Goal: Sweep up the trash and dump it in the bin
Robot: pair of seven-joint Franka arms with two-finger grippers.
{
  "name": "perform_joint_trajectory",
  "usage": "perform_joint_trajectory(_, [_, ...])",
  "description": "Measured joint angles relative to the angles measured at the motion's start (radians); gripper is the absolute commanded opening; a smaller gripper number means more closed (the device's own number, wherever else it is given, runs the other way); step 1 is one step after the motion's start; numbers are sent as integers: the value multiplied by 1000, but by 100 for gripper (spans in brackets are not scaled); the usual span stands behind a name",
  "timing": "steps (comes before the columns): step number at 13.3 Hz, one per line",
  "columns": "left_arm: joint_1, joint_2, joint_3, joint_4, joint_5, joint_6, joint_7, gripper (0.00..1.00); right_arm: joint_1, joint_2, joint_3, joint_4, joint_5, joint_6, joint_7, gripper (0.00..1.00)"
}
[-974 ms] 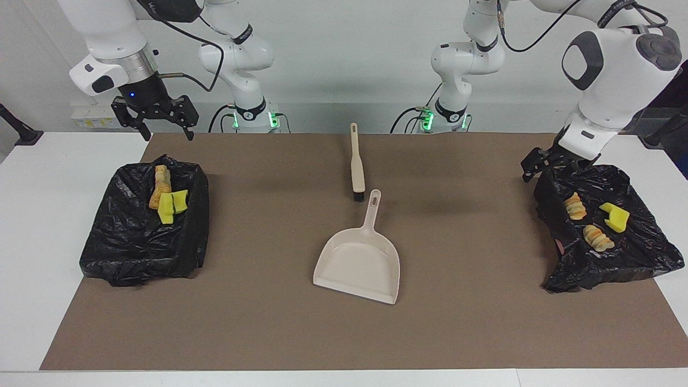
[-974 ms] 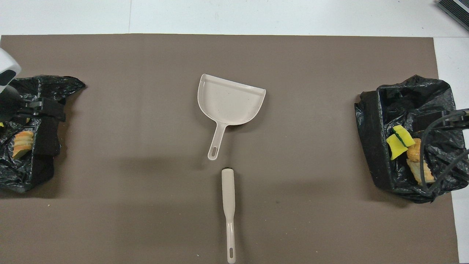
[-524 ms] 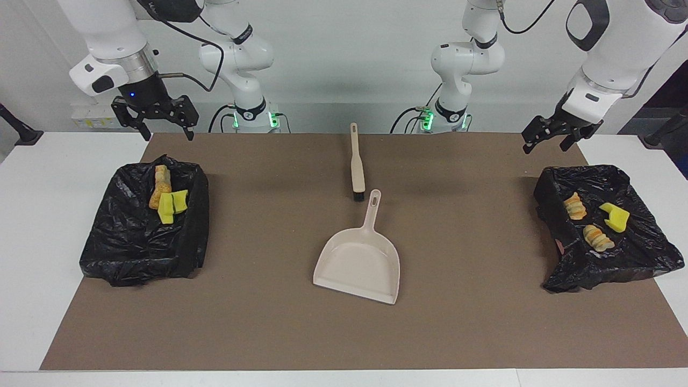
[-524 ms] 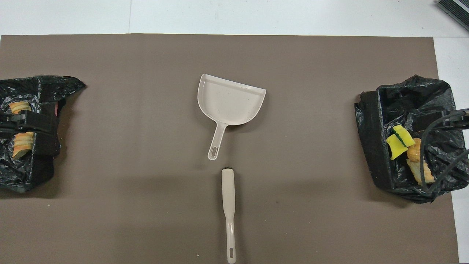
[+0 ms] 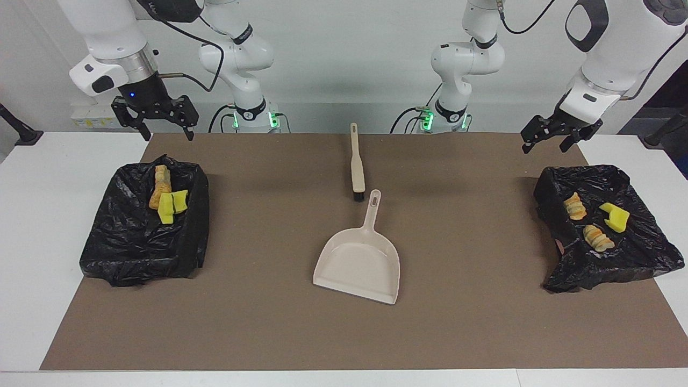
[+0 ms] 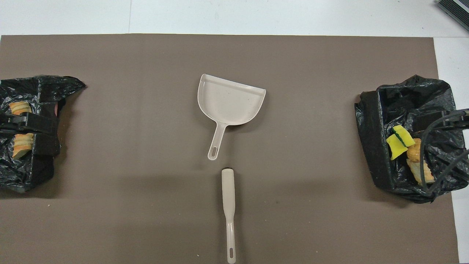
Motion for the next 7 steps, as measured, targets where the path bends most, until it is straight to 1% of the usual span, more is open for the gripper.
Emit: perform_joint_trajectory(7, [0,0,0,0,0,2,20,100,0,0,0,0,0,0,0,100])
